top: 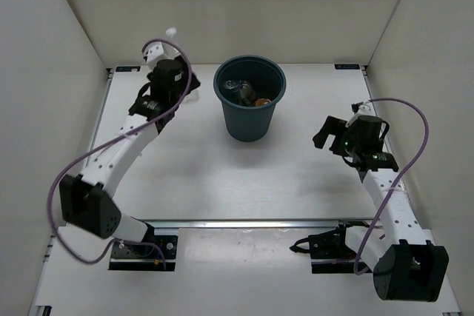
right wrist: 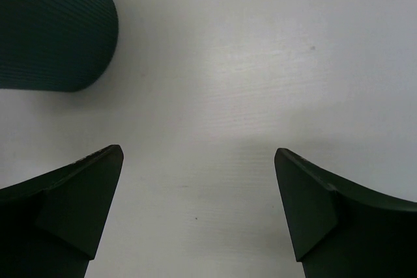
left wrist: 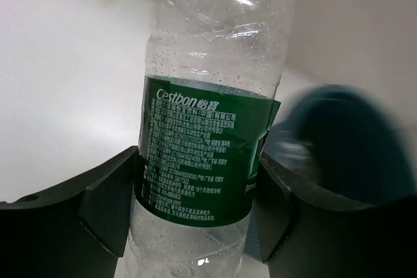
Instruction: Put the plastic bottles in the bin
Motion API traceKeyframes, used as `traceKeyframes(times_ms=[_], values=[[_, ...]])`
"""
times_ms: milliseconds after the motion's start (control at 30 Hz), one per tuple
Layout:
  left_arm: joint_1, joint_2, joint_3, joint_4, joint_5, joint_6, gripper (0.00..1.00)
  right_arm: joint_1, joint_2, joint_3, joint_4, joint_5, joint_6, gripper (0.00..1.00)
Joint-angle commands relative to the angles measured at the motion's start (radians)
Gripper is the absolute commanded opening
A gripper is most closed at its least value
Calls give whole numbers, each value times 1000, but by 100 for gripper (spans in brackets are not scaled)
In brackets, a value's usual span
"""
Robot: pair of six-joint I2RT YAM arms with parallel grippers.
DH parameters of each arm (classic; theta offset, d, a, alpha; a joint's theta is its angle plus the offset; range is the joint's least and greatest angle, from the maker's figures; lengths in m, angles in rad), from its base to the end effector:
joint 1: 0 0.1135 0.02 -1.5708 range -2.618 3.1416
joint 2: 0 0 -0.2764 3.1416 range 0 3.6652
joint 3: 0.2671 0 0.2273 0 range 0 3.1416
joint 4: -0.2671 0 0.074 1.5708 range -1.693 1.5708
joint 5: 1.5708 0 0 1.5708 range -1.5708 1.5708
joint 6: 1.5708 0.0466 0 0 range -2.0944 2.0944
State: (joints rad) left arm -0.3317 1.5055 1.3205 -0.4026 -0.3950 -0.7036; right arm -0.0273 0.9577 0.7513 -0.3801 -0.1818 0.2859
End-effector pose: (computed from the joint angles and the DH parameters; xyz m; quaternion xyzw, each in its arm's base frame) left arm 0.3140 -0.0892 0.3431 -0.2508 0.8324 -0.0787 0.4878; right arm 0.1878 0.0033 0.2870 0.0945 0.8736 0.1400 0.4563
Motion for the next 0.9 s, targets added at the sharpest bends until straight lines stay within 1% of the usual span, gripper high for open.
traceKeyframes(times_ms=[0,33,67,100,133,200,233,300,333,367,400,467,533,600,667,700,733,767,800,867], values=[[-147,-162,51,253,-105,252,72,-25,-19,-62,11,-41,2,99],[-197,-181,45,337,-90,277,72,-36,-20,-91,9,-59,12,99],[-225,-185,52,358,-58,294,71,-40,-22,-110,10,-80,24,99],[-228,-174,83,373,-32,294,71,-43,-22,-128,4,-84,30,99],[-240,-144,130,374,13,293,73,-43,-43,-136,10,-88,22,99],[-260,-87,184,386,39,306,73,-36,-66,-147,-9,-71,21,99],[-280,-44,222,374,42,308,73,-37,-86,-145,-17,-61,15,99],[-294,44,284,367,91,303,79,-37,-118,-153,-26,-41,16,99],[-296,102,334,364,110,293,80,-37,-132,-156,-29,-47,24,99],[-300,161,374,367,140,277,77,-40,-145,-159,-28,-56,41,99],[-305,209,382,375,162,259,76,-42,-148,-159,-29,-62,39,99],[-322,261,443,367,150,245,76,-30,-172,-171,-40,-68,58,100],[-351,295,476,346,93,259,76,-7,-181,-170,-46,-55,70,99],[-357,289,468,324,67,259,73,-2,-194,-162,-48,-45,79,100],[-348,271,439,329,67,242,74,-6,-200,-164,-51,-54,82,99],[-340,248,410,329,73,240,76,-13,-204,-168,-49,-61,82,99],[-339,222,399,327,73,225,82,-16,-201,-158,-46,-67,73,99],[-336,204,354,341,76,231,99,-16,-197,-162,-42,-65,68,99],[-336,164,312,352,67,231,98,-13,-188,-149,-46,-65,68,99],[-346,115,277,343,48,254,99,-13,-171,-136,-62,-61,67,99]])
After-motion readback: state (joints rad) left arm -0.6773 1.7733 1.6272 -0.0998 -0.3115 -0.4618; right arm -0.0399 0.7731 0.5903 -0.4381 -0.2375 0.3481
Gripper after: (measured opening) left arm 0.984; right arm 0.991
